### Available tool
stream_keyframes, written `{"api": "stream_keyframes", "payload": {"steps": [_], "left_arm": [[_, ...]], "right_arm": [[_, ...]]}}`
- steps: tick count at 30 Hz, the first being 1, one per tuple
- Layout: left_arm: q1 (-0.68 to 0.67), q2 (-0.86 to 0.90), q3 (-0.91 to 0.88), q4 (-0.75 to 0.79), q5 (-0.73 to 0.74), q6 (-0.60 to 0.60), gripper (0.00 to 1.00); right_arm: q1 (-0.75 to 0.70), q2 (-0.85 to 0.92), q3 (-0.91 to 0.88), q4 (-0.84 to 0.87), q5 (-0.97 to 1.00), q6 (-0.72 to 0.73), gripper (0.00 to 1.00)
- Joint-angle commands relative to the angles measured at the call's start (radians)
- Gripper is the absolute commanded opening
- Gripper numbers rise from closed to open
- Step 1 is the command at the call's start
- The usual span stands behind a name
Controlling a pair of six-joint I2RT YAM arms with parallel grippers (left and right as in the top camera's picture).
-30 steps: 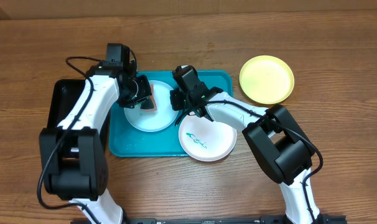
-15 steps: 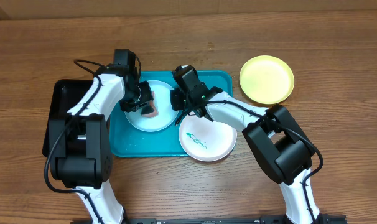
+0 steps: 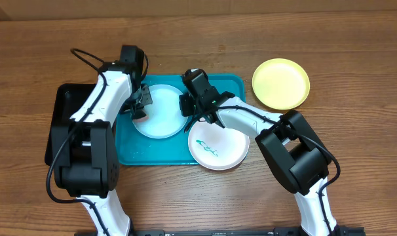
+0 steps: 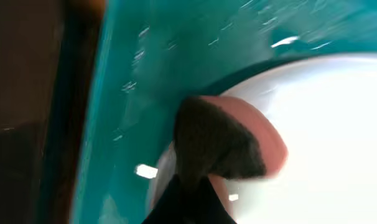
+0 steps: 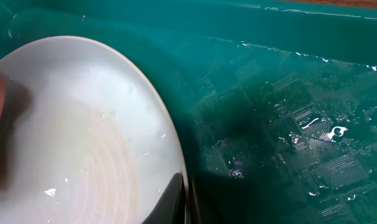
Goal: Clean dirty plates on tray and stack at the side
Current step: 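Scrub the light blue plate with the sponge in the left gripper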
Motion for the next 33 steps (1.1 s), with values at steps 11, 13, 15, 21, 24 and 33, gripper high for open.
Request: {"api": "stream_keyframes", "payload": {"steps": [11,13,15,21,24,33], "left_arm": [[-0.051,0.016,-0.053,0.124,0.3,-0.063,0.04],[-0.065,0.016,-0.065,0.125,0.282,-0.063,0.04],[-0.076,0.016,-0.078,0.126,0.274,-0.063,0.04],[-0.083,0.016,-0.088,0.055,0.127,-0.005,0.04],[-0.078,0.016,-0.087,-0.013,-0.06,-0.003,0.04],[-0.079,0.014,-0.018,-0.116,-0.34,-0.009,0.04]], "right_arm": [[-0.009,0.001,-0.015,-0.014,0.065,-0.006,0.04],[-0.009,0.001,-0.015,-0.013,0.065,-0.006,0.04],[-0.009,0.001,-0.015,-0.014,0.065,-0.006,0.04],[-0.009,0.001,-0.015,-0.021,0.065,-0.006,0.04],[-0.009,0.001,-0.015,-0.027,0.065,-0.006,0.04],[-0.009,0.001,-0.015,-0.022,0.065,-0.006,0.04]]}}
